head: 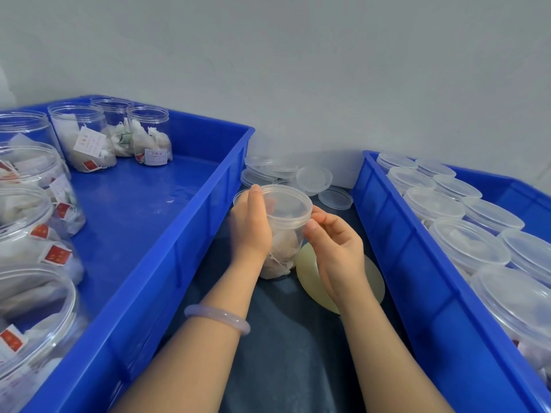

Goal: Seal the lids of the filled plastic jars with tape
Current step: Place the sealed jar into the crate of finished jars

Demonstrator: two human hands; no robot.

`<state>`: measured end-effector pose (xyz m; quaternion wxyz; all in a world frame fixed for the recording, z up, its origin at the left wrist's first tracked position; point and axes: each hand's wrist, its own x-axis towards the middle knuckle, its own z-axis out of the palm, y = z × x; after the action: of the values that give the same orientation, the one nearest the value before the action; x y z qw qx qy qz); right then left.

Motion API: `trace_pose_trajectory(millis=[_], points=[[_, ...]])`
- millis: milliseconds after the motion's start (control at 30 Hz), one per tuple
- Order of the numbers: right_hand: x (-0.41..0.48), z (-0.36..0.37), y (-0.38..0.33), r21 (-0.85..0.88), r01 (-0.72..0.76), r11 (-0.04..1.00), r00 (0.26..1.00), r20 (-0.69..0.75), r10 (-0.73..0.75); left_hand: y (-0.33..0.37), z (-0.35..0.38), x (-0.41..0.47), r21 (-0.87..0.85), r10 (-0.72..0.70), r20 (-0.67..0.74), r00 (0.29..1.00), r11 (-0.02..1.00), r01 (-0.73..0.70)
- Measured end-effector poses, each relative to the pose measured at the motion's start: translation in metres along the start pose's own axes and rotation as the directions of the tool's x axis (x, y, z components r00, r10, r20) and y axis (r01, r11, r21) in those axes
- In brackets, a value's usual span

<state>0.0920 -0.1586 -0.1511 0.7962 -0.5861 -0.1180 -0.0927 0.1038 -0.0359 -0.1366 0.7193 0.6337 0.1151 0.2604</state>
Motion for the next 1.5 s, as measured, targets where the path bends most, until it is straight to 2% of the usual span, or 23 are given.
trace_pose_trajectory(millis=[167, 267, 400, 567, 700, 867, 967, 1067, 1300, 1500], points=[[-0.001, 0.004, 0.001, -0.033, 0.027, 0.999, 0.998, 0.063, -0.025, -0.001, 0.001, 0.001, 0.008, 0.0, 0.01, 1.0, 1.0, 0.0], [-0.002, 0.0, 0.002, 0.004, 0.012, 1.0, 1.0, -0.028, -0.012, -0.001, 0.0, 0.001, 0.003, 0.0, 0.005, 1.0, 1.0, 0.0], [-0.008, 0.005, 0.001, -0.05, 0.103, 0.993, 0.992, -0.06, -0.106, -0.002, 0.001, 0.001, 0.003, 0.006, 0.009, 1.0, 1.0, -0.006], [-0.006, 0.002, -0.004, -0.274, 0.115, 0.955, 0.985, -0.092, -0.145, -0.003, 0.001, 0.002, 0.014, 0.017, 0.003, 1.0, 1.0, -0.017], [-0.005, 0.005, -0.009, -0.494, 0.164, 0.854, 0.979, -0.027, -0.204, -0.002, 0.001, 0.002, 0.005, 0.02, 0.011, 1.0, 1.0, -0.02], [-0.001, 0.009, -0.013, -0.654, 0.158, 0.74, 0.985, 0.053, -0.164, -0.001, 0.001, 0.001, 0.007, 0.013, -0.001, 1.0, 1.0, -0.013], [-0.005, 0.007, -0.009, -0.56, 0.136, 0.817, 0.989, 0.027, -0.146, 0.0, 0.0, 0.001, 0.011, 0.017, 0.001, 1.0, 1.0, -0.017], [-0.008, 0.003, -0.009, -0.327, 0.094, 0.94, 0.993, -0.038, -0.112, 0.0, 0.0, 0.001, 0.013, 0.01, 0.005, 1.0, 1.0, -0.01], [-0.016, 0.007, -0.01, -0.264, 0.149, 0.953, 0.98, -0.091, -0.179, -0.001, 0.0, 0.002, 0.017, 0.027, 0.006, 1.0, 1.0, -0.027], [-0.014, 0.004, -0.01, -0.238, 0.095, 0.967, 0.99, -0.083, -0.117, -0.001, 0.0, 0.002, 0.002, 0.017, 0.005, 1.0, 1.0, -0.017]])
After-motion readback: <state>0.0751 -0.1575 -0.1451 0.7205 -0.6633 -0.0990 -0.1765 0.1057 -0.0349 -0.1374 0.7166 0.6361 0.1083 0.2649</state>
